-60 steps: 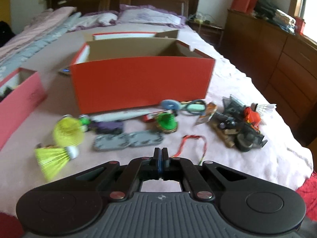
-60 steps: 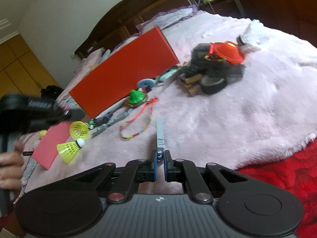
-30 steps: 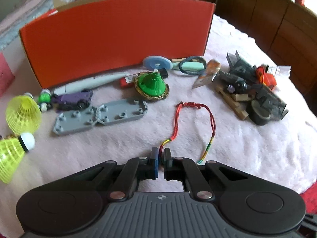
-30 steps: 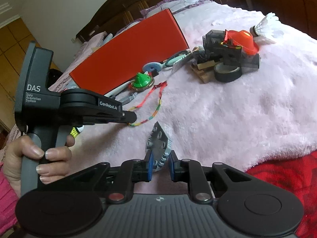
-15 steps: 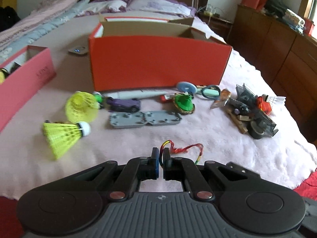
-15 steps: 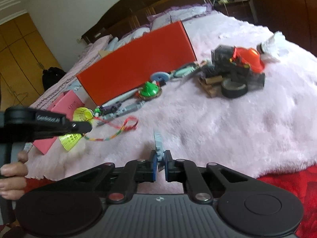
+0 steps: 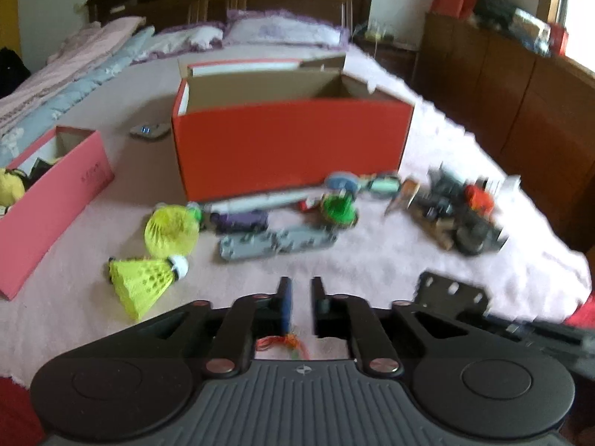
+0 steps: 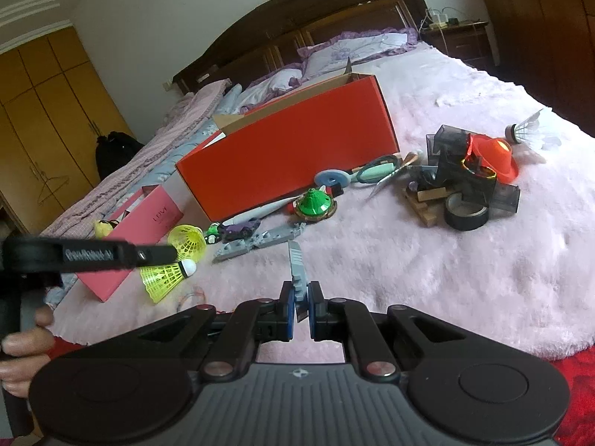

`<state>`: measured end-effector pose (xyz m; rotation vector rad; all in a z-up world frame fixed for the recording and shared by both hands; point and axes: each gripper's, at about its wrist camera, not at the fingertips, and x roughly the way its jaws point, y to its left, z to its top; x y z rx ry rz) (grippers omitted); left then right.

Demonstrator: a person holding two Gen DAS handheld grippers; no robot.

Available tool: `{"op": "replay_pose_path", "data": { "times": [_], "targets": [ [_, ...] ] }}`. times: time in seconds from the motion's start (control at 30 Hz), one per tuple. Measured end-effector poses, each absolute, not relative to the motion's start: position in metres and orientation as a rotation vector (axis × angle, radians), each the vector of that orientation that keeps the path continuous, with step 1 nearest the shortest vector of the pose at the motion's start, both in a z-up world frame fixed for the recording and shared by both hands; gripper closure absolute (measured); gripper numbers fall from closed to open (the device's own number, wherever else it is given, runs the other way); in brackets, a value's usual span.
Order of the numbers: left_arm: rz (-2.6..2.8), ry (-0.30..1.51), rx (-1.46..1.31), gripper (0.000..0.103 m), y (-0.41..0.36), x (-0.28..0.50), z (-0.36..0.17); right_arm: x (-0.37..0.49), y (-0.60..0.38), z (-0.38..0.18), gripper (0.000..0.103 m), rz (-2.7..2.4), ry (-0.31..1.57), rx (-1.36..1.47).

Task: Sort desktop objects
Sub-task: 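Carry the rainbow string and grey plate over the red box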

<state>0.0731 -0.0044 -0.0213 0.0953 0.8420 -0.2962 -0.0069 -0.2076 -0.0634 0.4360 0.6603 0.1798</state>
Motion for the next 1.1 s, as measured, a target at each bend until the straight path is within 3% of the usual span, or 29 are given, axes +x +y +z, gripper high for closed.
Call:
{"op": "replay_pose_path", "data": {
  "times": [0.13, 0.27, 0.4, 0.53, 0.73, 0.8, 0.83, 0.93, 1.1],
  "targets": [
    [-0.303, 0.9, 0.145, 0.056, -0.003, 0.066, -0.045, -0.008, -0.204, -0.066, 0.095, 0.185, 0.677, 0.427],
    [-0.314, 0.93, 0.185, 0.049, -0.003, 0.055, -0.06, -0.007, -0.201, -0.073, 0.095, 0.186, 0.705, 0.43],
    [-0.315, 0.953, 0.205, 0.049, 0.0, 0.044, -0.073, -0.008, -0.199, -0.076, 0.095, 0.189, 0.715, 0.428],
    [-0.335, 0.95, 0.243, 0.061, -0.003, 0.04, -0.081, -0.008, -0.198, -0.081, 0.095, 0.188, 0.729, 0.431],
    [-0.323, 0.97, 0.268, 0.062, -0.012, 0.049, -0.095, -0.009, -0.197, -0.086, 0.095, 0.187, 0.745, 0.438],
    [-0.311, 0.974, 0.256, 0.075, -0.012, 0.05, -0.099, -0.01, -0.197, -0.087, 0.095, 0.186, 0.746, 0.435],
    [-0.307, 0.974, 0.249, 0.086, -0.011, 0.05, -0.098, -0.01, -0.197, -0.087, 0.094, 0.186, 0.746, 0.435],
    [-0.277, 0.971, 0.21, 0.094, -0.005, 0.05, -0.094, -0.01, -0.199, -0.088, 0.094, 0.183, 0.747, 0.44],
    [-0.235, 0.931, 0.155, 0.097, 0.007, 0.05, -0.079, -0.011, -0.2, -0.089, 0.094, 0.181, 0.752, 0.454]
  ]
}}
